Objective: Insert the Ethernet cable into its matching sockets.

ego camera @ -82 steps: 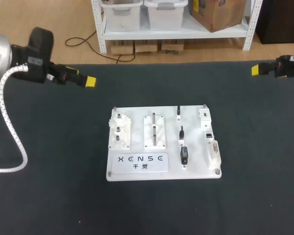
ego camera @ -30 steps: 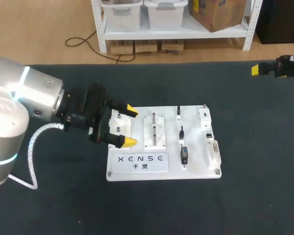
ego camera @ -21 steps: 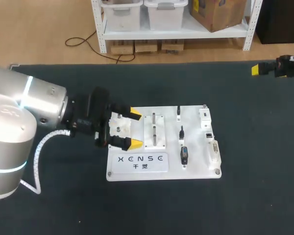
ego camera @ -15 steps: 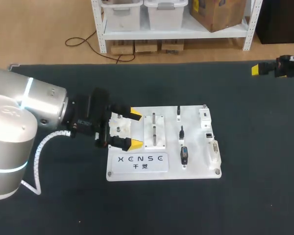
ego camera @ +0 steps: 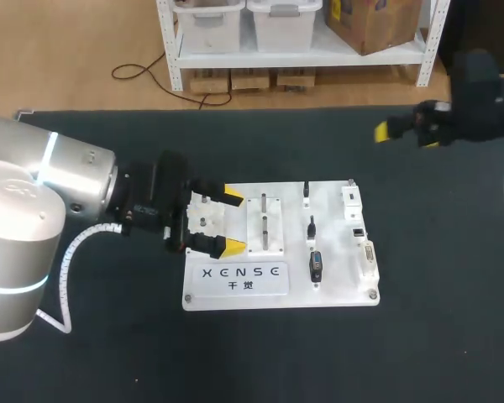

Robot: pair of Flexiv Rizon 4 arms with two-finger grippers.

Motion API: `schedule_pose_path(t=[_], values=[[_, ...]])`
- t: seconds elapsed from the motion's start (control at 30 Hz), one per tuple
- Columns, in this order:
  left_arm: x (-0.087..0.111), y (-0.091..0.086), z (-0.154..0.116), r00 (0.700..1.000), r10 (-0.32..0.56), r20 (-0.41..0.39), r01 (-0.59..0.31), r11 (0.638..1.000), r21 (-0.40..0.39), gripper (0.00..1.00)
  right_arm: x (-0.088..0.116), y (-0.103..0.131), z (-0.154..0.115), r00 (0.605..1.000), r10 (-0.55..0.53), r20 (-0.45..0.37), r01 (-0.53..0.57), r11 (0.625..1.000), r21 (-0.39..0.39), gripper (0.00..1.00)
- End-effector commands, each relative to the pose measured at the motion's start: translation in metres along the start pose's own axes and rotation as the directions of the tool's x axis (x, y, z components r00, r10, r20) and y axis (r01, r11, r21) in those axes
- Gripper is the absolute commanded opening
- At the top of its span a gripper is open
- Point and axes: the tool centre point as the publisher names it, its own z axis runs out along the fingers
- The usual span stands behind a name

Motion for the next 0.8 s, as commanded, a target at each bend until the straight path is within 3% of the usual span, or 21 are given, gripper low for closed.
schedule_pose_path(t=[0.03,0.2,0.37,0.8], values=[[0.002,0.0,0.0,1.0,0.002,0.005,-0.002,1.0,-0.002,1.0,0.007,0.047,0.031,0.999,0.019,-0.045,-0.01,0.981,0.191,1.0],[0.002,0.0,0.0,1.0,0.002,0.005,-0.002,1.0,-0.002,1.0,0.029,0.07,0.052,0.991,0.023,-0.131,0.01,0.969,0.246,1.0],[0.002,0.0,0.0,1.0,0.002,0.005,-0.002,1.0,-0.002,1.0,0.049,0.08,0.067,0.975,0.026,-0.221,0.046,0.948,0.316,1.0],[0.002,0.0,0.0,1.0,0.002,0.005,-0.002,1.0,-0.002,1.0,0.102,0.076,0.084,0.933,0.03,-0.358,0.147,0.878,0.456,1.0]])
